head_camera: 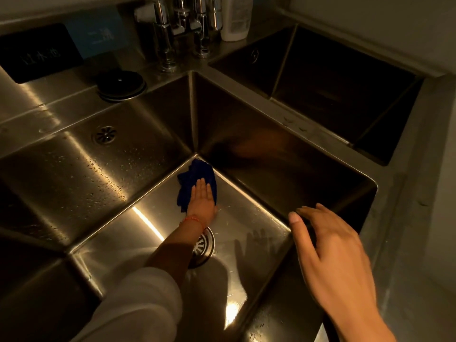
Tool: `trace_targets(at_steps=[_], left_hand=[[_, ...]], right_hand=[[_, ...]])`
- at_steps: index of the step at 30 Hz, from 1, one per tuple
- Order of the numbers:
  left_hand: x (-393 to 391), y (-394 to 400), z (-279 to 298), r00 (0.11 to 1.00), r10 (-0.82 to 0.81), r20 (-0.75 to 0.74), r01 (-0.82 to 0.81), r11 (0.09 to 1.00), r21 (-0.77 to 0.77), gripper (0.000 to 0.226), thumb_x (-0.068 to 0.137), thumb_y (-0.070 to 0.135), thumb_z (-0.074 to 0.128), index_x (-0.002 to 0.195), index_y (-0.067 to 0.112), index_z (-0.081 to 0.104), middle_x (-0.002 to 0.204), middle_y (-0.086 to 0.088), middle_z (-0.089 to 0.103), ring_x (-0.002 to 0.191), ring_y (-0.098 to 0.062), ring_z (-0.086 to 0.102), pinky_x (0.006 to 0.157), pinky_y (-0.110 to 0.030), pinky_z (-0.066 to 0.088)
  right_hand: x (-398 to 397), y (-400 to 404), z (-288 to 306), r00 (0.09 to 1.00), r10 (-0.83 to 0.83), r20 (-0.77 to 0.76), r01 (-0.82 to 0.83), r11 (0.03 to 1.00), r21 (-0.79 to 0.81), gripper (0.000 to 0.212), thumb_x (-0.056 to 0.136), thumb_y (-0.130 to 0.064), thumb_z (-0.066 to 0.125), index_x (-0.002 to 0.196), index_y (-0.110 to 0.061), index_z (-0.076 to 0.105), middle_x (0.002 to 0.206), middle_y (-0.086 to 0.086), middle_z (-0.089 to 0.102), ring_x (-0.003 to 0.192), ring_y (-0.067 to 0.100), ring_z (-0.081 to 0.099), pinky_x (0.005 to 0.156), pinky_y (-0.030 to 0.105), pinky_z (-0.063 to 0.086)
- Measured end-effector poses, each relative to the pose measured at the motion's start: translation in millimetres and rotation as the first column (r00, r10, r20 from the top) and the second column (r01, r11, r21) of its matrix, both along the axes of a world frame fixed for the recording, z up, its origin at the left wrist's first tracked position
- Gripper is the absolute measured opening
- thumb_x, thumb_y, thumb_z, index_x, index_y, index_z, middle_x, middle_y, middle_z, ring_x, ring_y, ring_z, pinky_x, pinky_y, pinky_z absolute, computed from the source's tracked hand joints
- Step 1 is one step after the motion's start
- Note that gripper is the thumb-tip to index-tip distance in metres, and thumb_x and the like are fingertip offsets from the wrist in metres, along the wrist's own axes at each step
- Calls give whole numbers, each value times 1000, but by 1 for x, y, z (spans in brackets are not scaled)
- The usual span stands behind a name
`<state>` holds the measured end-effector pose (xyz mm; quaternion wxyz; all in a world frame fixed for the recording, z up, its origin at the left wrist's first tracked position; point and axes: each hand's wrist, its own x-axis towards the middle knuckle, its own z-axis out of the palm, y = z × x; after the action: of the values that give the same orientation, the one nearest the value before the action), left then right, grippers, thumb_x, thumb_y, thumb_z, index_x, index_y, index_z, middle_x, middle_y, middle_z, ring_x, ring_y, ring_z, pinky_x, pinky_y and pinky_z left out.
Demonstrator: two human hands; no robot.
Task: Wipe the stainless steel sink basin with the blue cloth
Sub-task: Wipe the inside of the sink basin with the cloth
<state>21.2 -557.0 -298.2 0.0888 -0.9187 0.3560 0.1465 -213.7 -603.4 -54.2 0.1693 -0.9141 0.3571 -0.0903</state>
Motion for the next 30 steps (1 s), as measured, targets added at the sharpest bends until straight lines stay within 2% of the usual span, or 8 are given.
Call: trace_targets(at_steps=[14,17,20,24,30], left_hand=[[32,36,3,941,-333,-61,333,943,-10,74,98,33,41,153,7,-1,160,-14,-10,149,-26,-8,122,-35,-3],[32,36,5,952,-301,-59,299,953,-40,78,97,42,43,153,8,0,161,-13,-8,149,-25,-8,121,-35,-3],[24,32,2,983,-180,-41,177,982,-66,82,97,49,39,153,5,-1,160,-16,-9,149,-27,-8,121,-37,-3],[16,25,-3,989,-150,8,150,989,-7,78,99,42,38,152,4,-3,159,-19,-11,148,-31,-9,121,-41,-2],[15,23,-1,987,-159,-10,159,987,0,74,99,34,39,153,5,-3,160,-18,-10,148,-31,-8,121,-41,-2]], right_hand=[[1,1,2,999,-5,-33,5,1000,9,69,81,-60,16,121,-22,57,125,-1,59,129,12,39,108,39,32],[0,1,1,1000,-5,-30,5,1000,7,68,81,-59,16,121,-21,57,124,0,60,128,13,40,108,40,32],[0,1,1,1000,-12,-11,12,1000,-1,66,82,-58,18,119,-21,58,123,0,61,127,13,41,107,39,33],[-1,1,-1,1000,-1,-6,1,1000,-10,65,83,-58,19,119,-21,58,122,-1,61,128,12,41,107,37,32],[-2,0,-2,1000,4,8,-3,1000,-11,67,82,-59,16,119,-22,58,123,-1,60,128,12,40,107,36,31]])
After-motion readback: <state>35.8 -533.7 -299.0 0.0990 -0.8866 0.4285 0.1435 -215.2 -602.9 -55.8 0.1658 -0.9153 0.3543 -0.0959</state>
